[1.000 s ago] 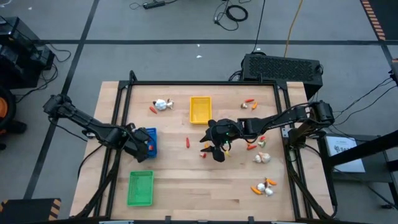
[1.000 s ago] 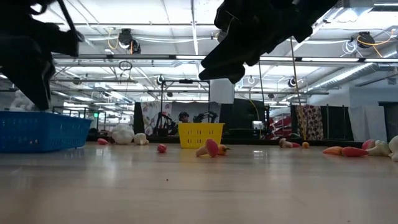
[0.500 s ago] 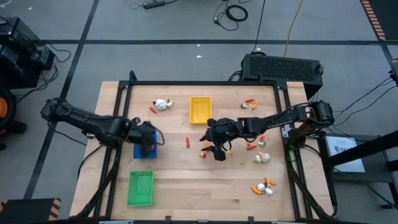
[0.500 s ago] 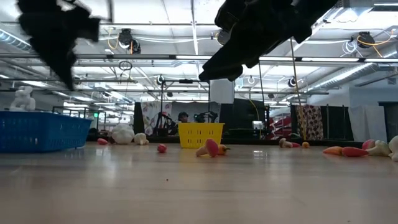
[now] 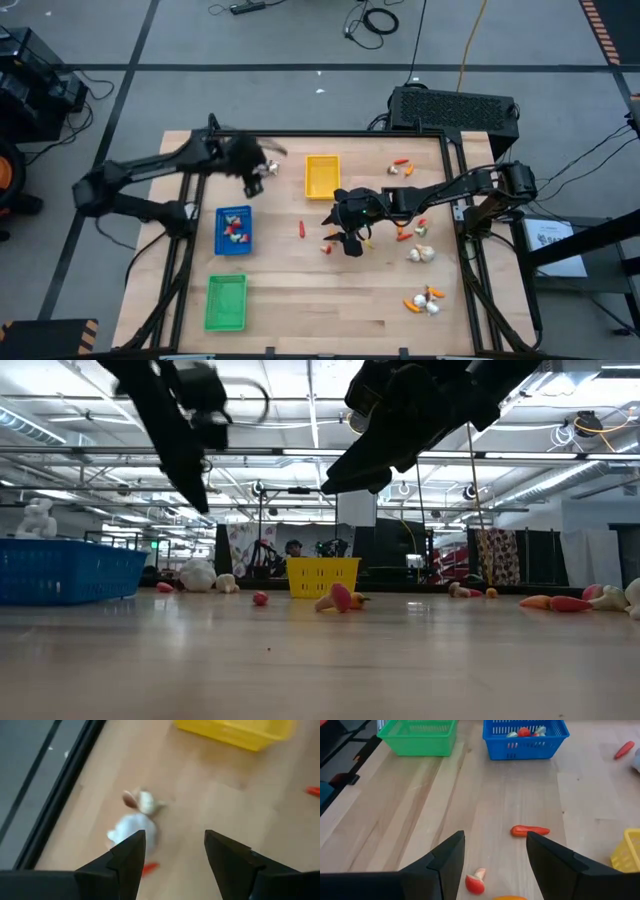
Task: Sort produce into baskets
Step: Put the brown mushroom into the blue bin
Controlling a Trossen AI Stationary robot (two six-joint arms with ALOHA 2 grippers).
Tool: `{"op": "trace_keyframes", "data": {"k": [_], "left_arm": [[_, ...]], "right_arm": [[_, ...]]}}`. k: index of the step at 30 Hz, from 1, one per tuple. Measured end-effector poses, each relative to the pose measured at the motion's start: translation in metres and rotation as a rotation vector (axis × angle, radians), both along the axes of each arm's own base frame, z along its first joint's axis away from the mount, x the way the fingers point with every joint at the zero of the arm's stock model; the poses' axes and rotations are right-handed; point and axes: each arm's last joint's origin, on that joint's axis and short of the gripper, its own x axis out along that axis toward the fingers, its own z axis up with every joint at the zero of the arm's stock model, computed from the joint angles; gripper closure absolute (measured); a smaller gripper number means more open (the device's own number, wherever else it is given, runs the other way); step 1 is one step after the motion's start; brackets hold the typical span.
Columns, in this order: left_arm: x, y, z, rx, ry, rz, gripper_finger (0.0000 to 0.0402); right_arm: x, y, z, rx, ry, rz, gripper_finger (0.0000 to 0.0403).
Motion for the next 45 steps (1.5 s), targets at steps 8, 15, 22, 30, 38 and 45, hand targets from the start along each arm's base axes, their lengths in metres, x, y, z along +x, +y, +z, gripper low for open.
{"op": "trace_keyframes", "data": {"k": [8, 15, 22, 30, 38, 45], "left_arm": [[0.025, 0.082, -0.024, -0.092, 0.057, 0.053, 0.0190], [0.057, 0.116, -0.043, -0.180, 0.160, 0.064, 0.0190], [0.067, 0.124, -0.068, -0.251, 0.260, 0.045, 0.0190], [0.068, 0.125, -0.075, -0.231, 0.295, 0.036, 0.0190], [0.068, 0.123, -0.076, -0.226, 0.314, 0.010, 0.0190], [0.075, 0.116, -0.077, -0.234, 0.312, -0.025, 0.0190]], "right_arm": [[-0.001, 0.000, -0.001, 0.000, 0.016, 0.000, 0.0200], [-0.003, 0.000, -0.004, -0.015, 0.044, 0.010, 0.0200], [-0.005, 0.000, -0.007, -0.024, 0.081, 0.017, 0.0200], [-0.006, 0.000, -0.008, -0.024, 0.094, 0.016, 0.0200], [-0.006, 0.000, -0.008, -0.022, 0.094, 0.015, 0.0200], [-0.006, 0.000, -0.008, -0.016, 0.096, 0.011, 0.0200]]}}
